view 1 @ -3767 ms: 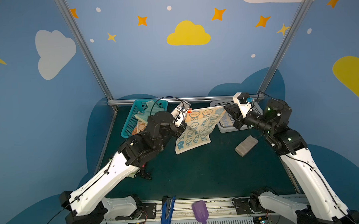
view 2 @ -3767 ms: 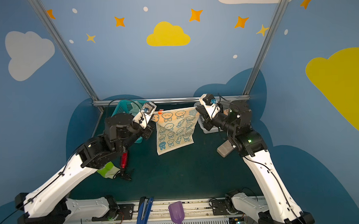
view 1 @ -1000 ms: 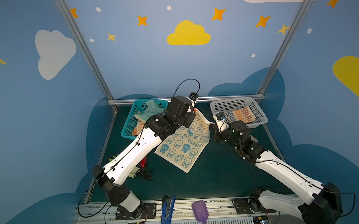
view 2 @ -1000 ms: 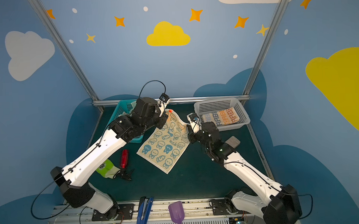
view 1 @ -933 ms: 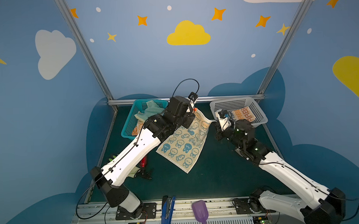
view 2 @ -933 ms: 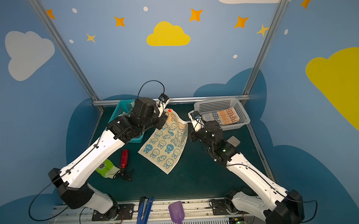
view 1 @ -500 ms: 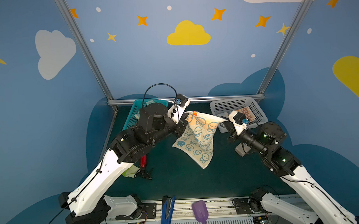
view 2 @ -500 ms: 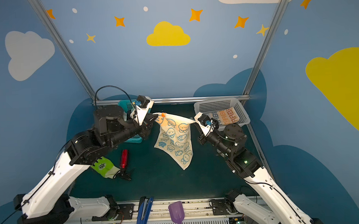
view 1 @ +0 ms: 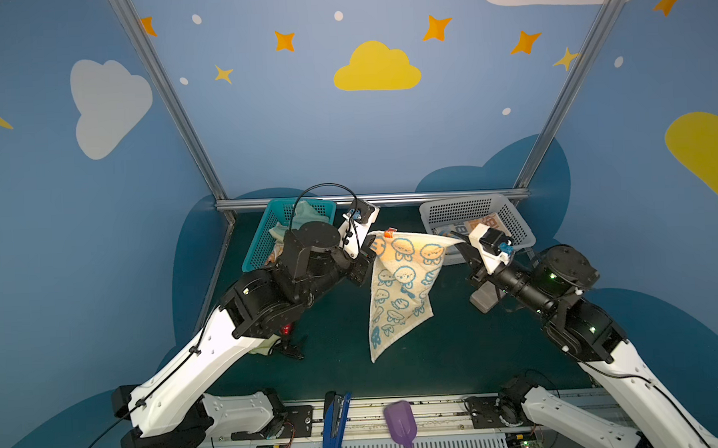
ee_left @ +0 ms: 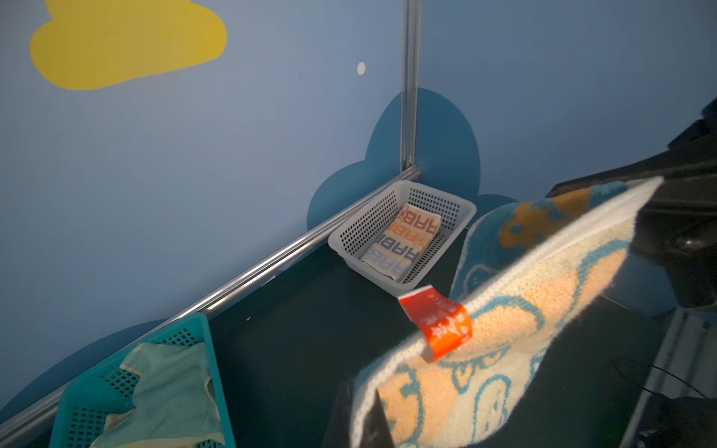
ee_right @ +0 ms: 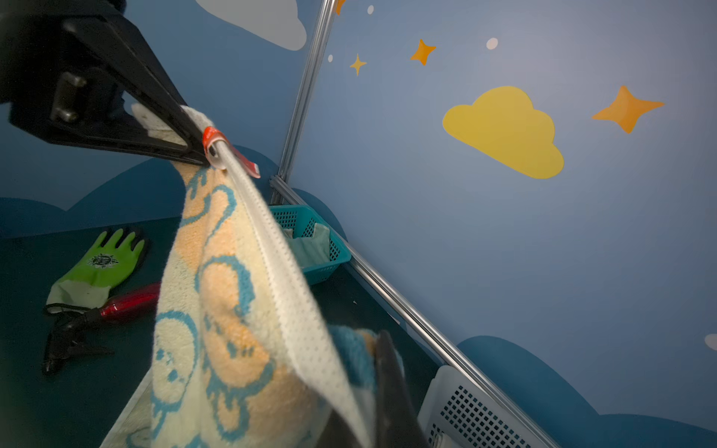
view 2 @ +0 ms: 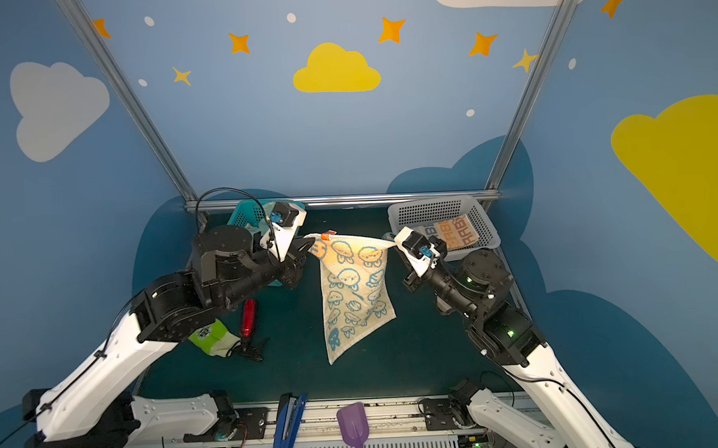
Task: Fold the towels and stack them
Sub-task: 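Lay the towel flat on the table, drawing both grippers toward the robot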
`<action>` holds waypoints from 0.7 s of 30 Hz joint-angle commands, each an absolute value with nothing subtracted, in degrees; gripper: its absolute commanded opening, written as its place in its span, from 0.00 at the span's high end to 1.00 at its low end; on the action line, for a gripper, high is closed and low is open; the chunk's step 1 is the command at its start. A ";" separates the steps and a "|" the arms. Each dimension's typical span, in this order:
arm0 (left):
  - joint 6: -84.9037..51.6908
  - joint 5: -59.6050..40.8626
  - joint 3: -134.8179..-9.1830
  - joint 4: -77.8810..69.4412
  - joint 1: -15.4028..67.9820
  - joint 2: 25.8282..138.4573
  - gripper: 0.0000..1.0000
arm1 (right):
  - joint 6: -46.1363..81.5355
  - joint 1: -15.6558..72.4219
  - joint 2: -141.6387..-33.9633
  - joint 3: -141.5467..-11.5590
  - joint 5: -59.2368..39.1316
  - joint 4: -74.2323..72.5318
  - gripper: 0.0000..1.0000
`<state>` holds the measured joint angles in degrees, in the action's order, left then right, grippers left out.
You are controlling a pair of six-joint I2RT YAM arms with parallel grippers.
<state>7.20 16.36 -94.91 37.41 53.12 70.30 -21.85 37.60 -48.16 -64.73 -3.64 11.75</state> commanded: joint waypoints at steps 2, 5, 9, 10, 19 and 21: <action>9.63 28.81 -94.24 31.97 48.81 72.88 0.96 | -23.74 37.43 -53.50 -66.27 2.66 8.10 1.00; 8.73 27.74 -93.79 30.79 42.46 76.08 0.96 | -24.86 36.48 -58.29 -66.63 4.44 6.00 1.00; 6.44 23.05 -93.60 30.12 34.63 81.67 0.96 | -25.19 34.11 -65.87 -67.91 4.18 3.24 1.00; 6.10 22.41 -93.68 30.05 33.49 83.21 0.96 | -25.15 33.63 -67.36 -68.29 3.93 2.83 1.00; 4.31 19.00 -93.91 26.84 26.23 95.91 0.96 | -26.49 27.04 -83.04 -72.68 2.67 -3.36 1.00; 4.40 18.64 -94.75 26.06 25.29 98.68 0.96 | -27.42 26.03 -86.02 -73.98 1.27 -3.19 1.00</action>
